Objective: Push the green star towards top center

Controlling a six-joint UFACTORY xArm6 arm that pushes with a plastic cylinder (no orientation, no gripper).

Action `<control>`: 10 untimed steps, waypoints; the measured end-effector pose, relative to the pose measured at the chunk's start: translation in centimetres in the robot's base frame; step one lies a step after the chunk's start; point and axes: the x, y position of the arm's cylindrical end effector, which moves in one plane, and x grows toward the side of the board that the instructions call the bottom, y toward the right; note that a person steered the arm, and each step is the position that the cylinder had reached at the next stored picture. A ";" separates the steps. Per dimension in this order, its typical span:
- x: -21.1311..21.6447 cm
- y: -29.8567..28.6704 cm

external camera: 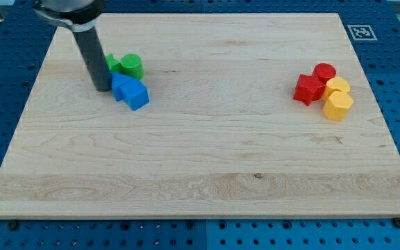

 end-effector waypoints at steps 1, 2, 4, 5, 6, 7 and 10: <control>0.0 1.8; 0.0 1.8; -0.2 -2.0; -0.5 -2.0; -2.1 -2.3; -3.4 -2.3; -9.7 1.3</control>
